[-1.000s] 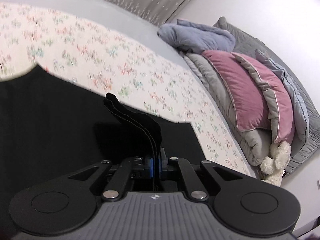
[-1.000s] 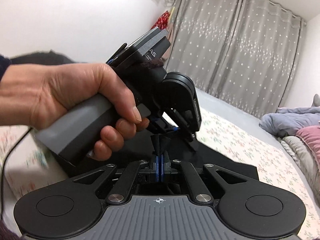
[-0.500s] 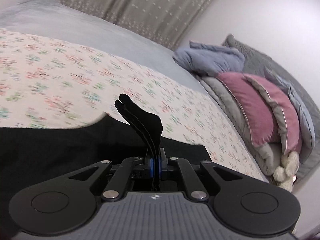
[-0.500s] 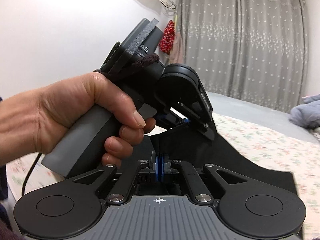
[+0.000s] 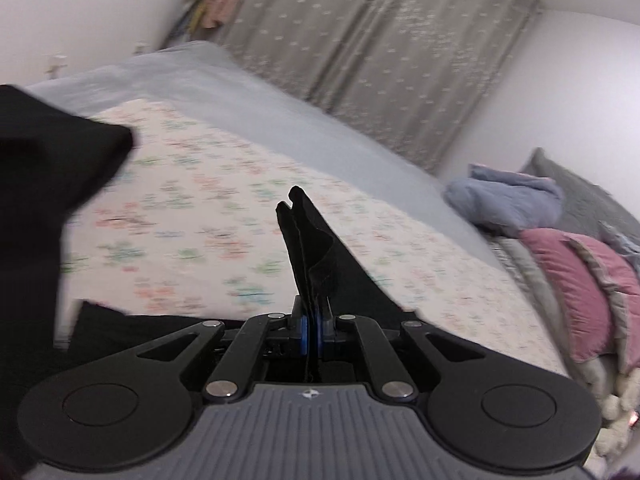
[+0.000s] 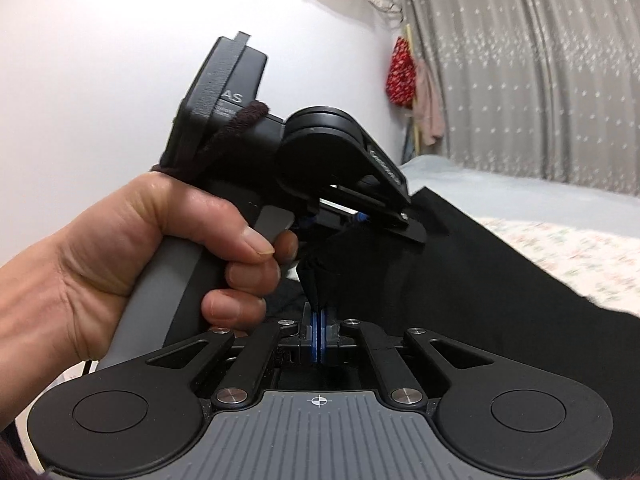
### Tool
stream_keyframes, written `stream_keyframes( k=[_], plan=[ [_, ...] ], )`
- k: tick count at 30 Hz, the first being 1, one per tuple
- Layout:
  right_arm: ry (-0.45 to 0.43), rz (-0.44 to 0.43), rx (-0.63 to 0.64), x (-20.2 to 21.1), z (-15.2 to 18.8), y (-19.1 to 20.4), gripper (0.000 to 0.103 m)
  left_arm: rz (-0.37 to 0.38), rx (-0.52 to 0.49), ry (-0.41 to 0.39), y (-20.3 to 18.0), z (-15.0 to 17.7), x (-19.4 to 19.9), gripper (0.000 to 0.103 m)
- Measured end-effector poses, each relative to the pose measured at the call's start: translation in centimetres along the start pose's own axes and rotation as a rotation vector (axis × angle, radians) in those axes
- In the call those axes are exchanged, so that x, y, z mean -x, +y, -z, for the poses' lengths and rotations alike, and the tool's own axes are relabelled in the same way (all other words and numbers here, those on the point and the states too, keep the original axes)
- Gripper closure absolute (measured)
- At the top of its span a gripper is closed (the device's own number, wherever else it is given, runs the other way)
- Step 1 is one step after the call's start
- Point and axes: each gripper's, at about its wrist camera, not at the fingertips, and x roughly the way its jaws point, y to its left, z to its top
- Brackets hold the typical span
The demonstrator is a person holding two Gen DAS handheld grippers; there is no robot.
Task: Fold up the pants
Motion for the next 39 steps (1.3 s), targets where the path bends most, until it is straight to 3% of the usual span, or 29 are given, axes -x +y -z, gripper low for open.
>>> stream_keyframes(
  k=[4,9,15,21,23,27,31,34,36,38,39],
  plan=[
    [0.033,-0.047,-0.010,-1.1,0.9,1.5,0.102,-0.074,0.013,0.009,2.1,-0.2,1.1,0.103],
    [0.073,-0.082,-0.002,-2.5,1.6,3.6,0.102,-0.110,0.043,-0.021,4.5,-0.3,2.8,0.103],
    [0.110,-0.083,-0.016,-3.1,2.5,4.0,0.102,-0.162,0.049,0.036,6.0,0.6,2.1,0.103],
    [0.091,-0.089,-0.017,-3.2,1.2,3.0,0.102,-0.127,0.101,0.053,6.2,0.2,3.0,0.103],
    [0.076,-0.099,0.005,-2.9,1.2,3.6,0.102,-0.143,0.124,0.049,6.6,0.1,3.5,0.089],
    [0.061,-0.138,0.092,-2.9,1.6,5.5,0.102,-0.117,0.209,-0.031,8.2,-0.3,5.9,0.087],
    [0.123,-0.147,0.102,-4.7,2.5,6.4,0.102,-0.139,0.145,-0.001,7.4,0.1,5.7,0.087],
    [0.167,-0.163,0.073,-5.6,2.7,5.9,0.102,-0.099,0.083,0.026,6.3,0.4,5.1,0.086],
    [0.187,-0.193,0.048,-5.5,2.3,5.2,0.095,-0.092,0.052,0.060,5.7,0.6,4.3,0.086],
    [0.224,-0.228,0.016,-4.8,1.9,4.2,0.090,-0.140,0.034,0.118,5.5,1.0,3.0,0.087],
    [0.242,-0.244,-0.004,-4.1,1.7,3.5,0.075,-0.167,0.032,0.149,5.6,1.3,2.3,0.087]
  ],
)
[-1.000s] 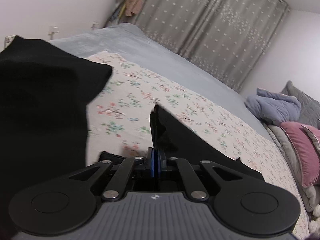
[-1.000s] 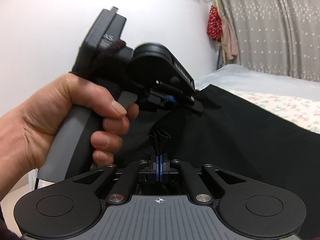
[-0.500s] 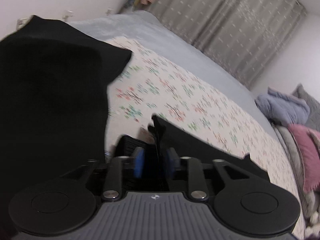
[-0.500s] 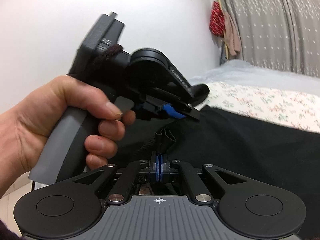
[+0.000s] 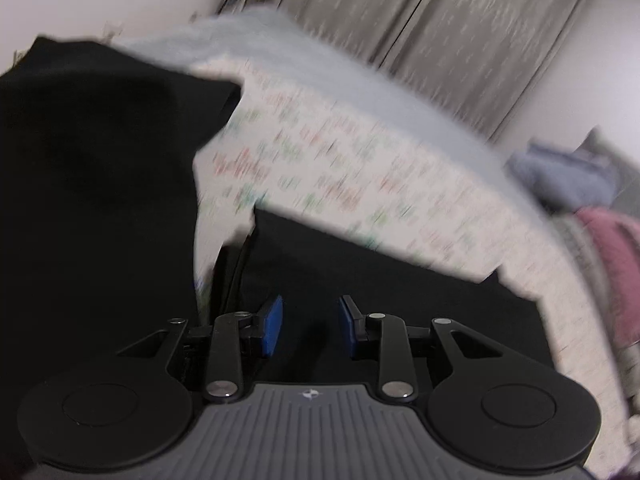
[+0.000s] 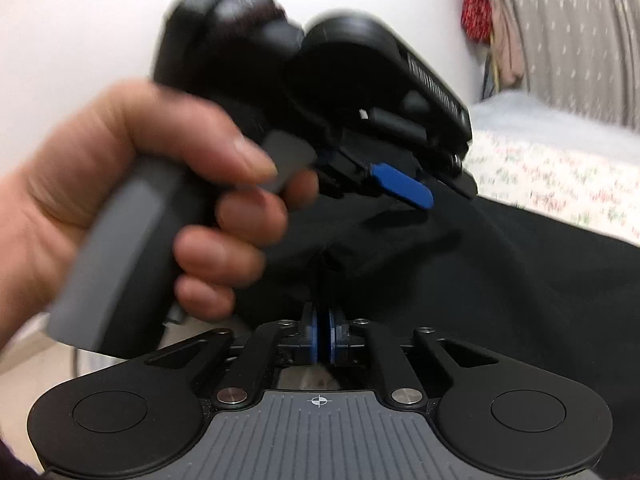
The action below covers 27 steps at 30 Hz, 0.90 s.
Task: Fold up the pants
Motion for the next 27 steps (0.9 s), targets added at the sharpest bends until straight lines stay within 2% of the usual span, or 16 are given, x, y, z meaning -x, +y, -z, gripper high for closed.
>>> stream_keyframes(
  k=[1,2,3,5,8,11,13,15,17,18,21,24,27],
  plan=[
    [0.007,-0.011,-0.025,1.3,0.1,-0.6,0.064,-0.021,0.001,0.024,0.1,0.1,-0.6,0.087],
    [0.008,-0.013,-0.051,2.8,0.3,-1.5,0.043,-0.032,0.003,0.031,0.1,0.2,-0.9,0.087],
    [0.003,-0.015,-0.071,4.5,0.4,-2.5,0.033,-0.038,0.000,0.031,0.0,0.2,-1.0,0.087],
    [0.000,-0.005,-0.112,8.0,0.6,-5.1,0.033,-0.071,-0.024,0.034,-0.6,0.1,-0.6,0.087],
    [0.001,0.067,-0.217,13.3,1.4,-10.6,0.033,-0.132,-0.096,0.012,-2.6,-0.1,0.5,0.086],
    [0.057,0.193,-0.309,17.4,3.2,-16.3,0.033,-0.101,-0.164,-0.005,-4.7,0.7,1.1,0.081],
    [0.132,0.262,-0.364,19.2,4.7,-19.2,0.032,-0.079,-0.215,0.005,-6.2,1.5,0.8,0.077],
    [0.207,0.244,-0.435,20.2,6.5,-21.4,0.033,-0.086,-0.268,0.056,-7.6,2.6,-0.7,0.075],
    [0.209,0.181,-0.433,21.2,7.5,-22.1,0.034,-0.154,-0.333,0.132,-8.4,3.9,-2.9,0.075],
    [0.232,0.180,-0.417,21.5,7.3,-22.2,0.035,-0.180,-0.365,0.152,-8.5,4.5,-3.7,0.074],
    [0.301,0.178,-0.375,22.9,6.0,-21.8,0.034,-0.197,-0.347,0.156,-8.1,4.8,-3.8,0.074],
    [0.276,0.149,-0.346,25.2,6.6,-22.0,0.034,-0.223,-0.364,0.164,-8.2,5.0,-3.5,0.074],
    [0.257,0.109,-0.430,25.9,9.0,-23.1,0.035,-0.242,-0.390,0.136,-9.8,5.0,-2.5,0.074]
  ],
)
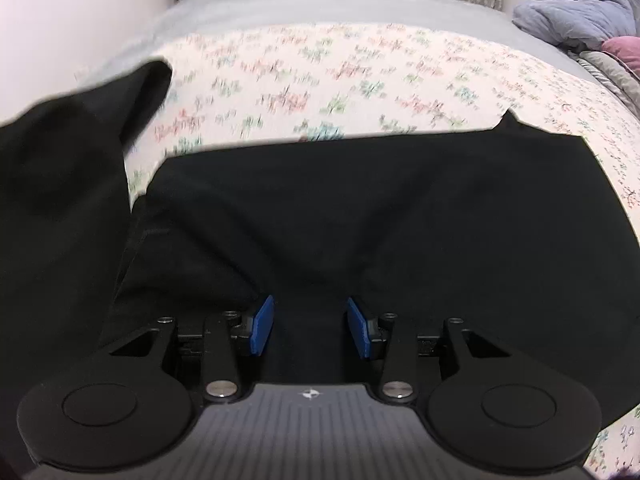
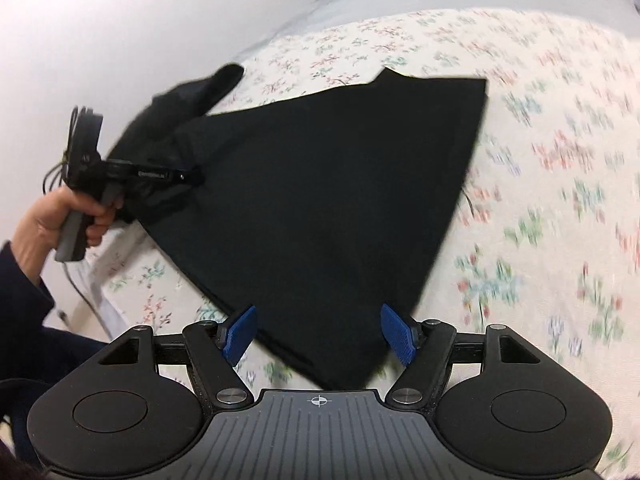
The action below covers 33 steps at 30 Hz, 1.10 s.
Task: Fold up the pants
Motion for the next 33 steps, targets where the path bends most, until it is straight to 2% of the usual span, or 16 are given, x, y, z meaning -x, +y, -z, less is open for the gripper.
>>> stream_keyframes(
  k=[1,3,6,9,13,16,18,20,25,28,29,31,33],
  plan=[
    [0.014,0.018,-0.012,-0.4,0.3,-0.5,0.038,0.022,-0.015,-0.022,-0.8,-0.1,0.7,0.074],
    [0.009,0.075,0.051,0.0,0.6,1.0,0.049,0.093,-0.047,-0.049,-3.0,-0.1,1.6,0.074],
    [-0.024,0.096,0.104,0.9,0.8,2.1,0.063,0.169,-0.136,-0.060,-7.5,0.0,1.9,0.074],
    [-0.059,0.096,0.138,1.3,1.2,2.6,0.090,0.208,-0.182,-0.034,-10.6,0.6,1.2,0.074],
    [-0.100,0.137,0.222,1.5,1.7,3.9,0.091,0.182,-0.214,0.007,-11.8,1.3,0.0,0.072],
    [-0.166,0.106,0.244,2.4,1.3,4.2,0.091,0.174,-0.186,0.014,-11.0,1.7,-0.1,0.067],
    [-0.130,0.116,0.223,1.5,1.1,3.6,0.090,0.163,-0.177,0.016,-10.4,1.9,-0.2,0.063],
    [0.008,0.130,0.195,-0.6,1.6,2.4,0.090,0.153,-0.164,0.016,-10.3,1.8,0.0,0.061],
    [0.063,0.106,0.174,0.0,2.5,1.3,0.091,0.145,-0.156,0.021,-10.0,1.8,0.2,0.059],
    [0.050,0.086,0.173,0.8,2.7,0.7,0.092,0.132,-0.149,0.013,-10.5,1.1,0.6,0.060],
    [0.028,0.083,0.153,1.4,2.6,0.4,0.083,0.134,-0.153,-0.004,-10.7,0.9,1.1,0.060],
    [-0.024,0.084,0.085,2.3,2.1,-0.6,0.081,0.169,-0.148,-0.042,-11.4,0.3,1.9,0.060],
    [-0.062,0.057,-0.052,2.6,1.6,-2.6,0.077,0.241,-0.132,-0.061,-12.6,-0.3,2.4,0.060]
  ],
)
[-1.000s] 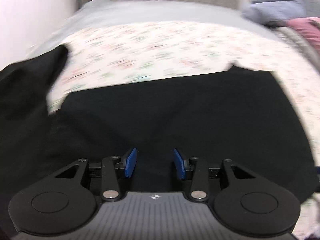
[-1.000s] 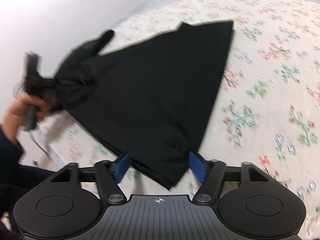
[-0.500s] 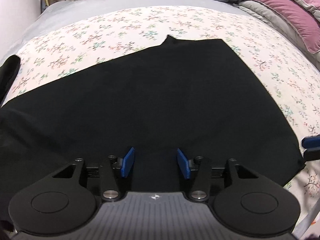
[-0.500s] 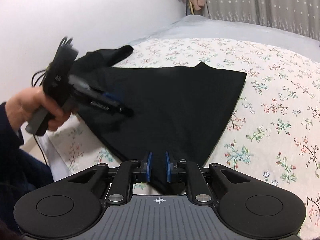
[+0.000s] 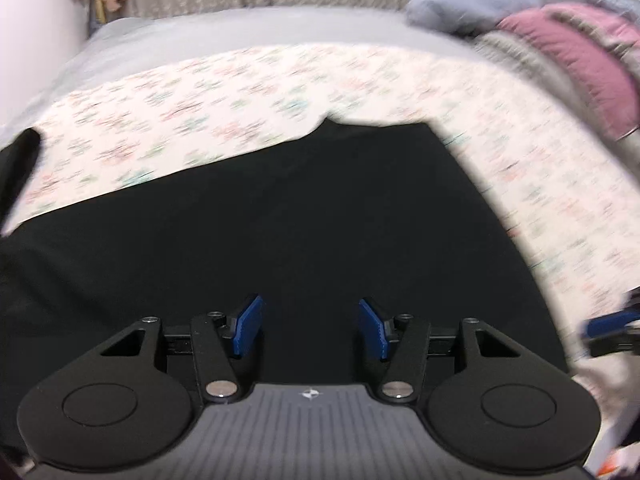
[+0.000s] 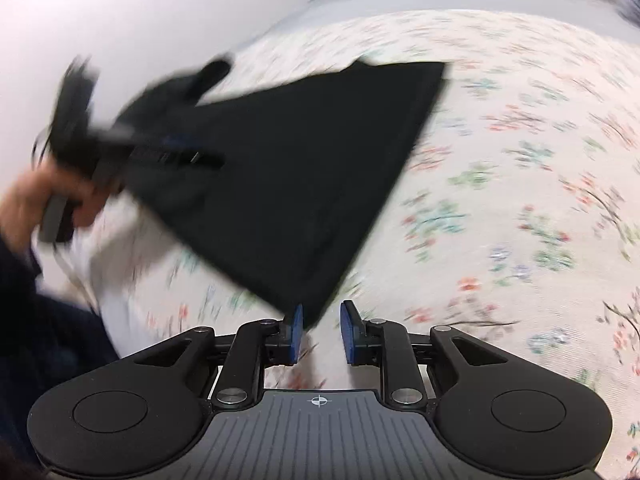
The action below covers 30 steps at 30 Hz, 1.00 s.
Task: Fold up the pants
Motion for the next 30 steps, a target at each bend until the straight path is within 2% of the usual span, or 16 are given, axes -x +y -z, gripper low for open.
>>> stream_keyframes(
  k=[2,4,6,8,11,14,24,29,30],
  plan=[
    [-0.009,-0.051,-0.171,-0.8,-0.1,-2.2,0.070,0.105,0.026,0.001,-1.6,-0.5,-0.4,0.060],
    [-0.021,-0.147,-0.304,-1.9,0.2,-3.8,0.069,0.214,0.055,0.025,-3.3,-0.6,-1.3,0.060],
    [-0.026,-0.211,-0.384,-2.7,0.5,-4.4,0.068,0.274,0.046,0.060,-4.9,-0.4,-2.2,0.060],
    [-0.034,-0.223,-0.397,-3.2,0.9,-4.4,0.068,0.244,0.000,0.094,-6.3,0.3,-3.2,0.060],
    [-0.043,-0.228,-0.397,-2.9,1.0,-4.7,0.068,0.179,-0.094,0.081,-7.6,1.2,-3.9,0.060],
    [-0.047,-0.257,-0.422,-2.9,1.2,-4.8,0.068,0.144,-0.095,0.080,-8.0,1.4,-3.7,0.060],
    [-0.131,-0.356,-0.478,-3.1,1.9,-4.3,0.066,0.180,-0.055,0.078,-7.2,1.9,-3.0,0.060],
    [-0.142,-0.347,-0.482,-3.2,2.2,-4.0,0.067,0.222,0.016,0.084,-6.2,1.7,-3.1,0.060],
    [-0.137,-0.325,-0.475,-3.3,2.2,-3.8,0.074,0.231,0.031,0.085,-6.1,1.6,-3.1,0.060]
  ],
)
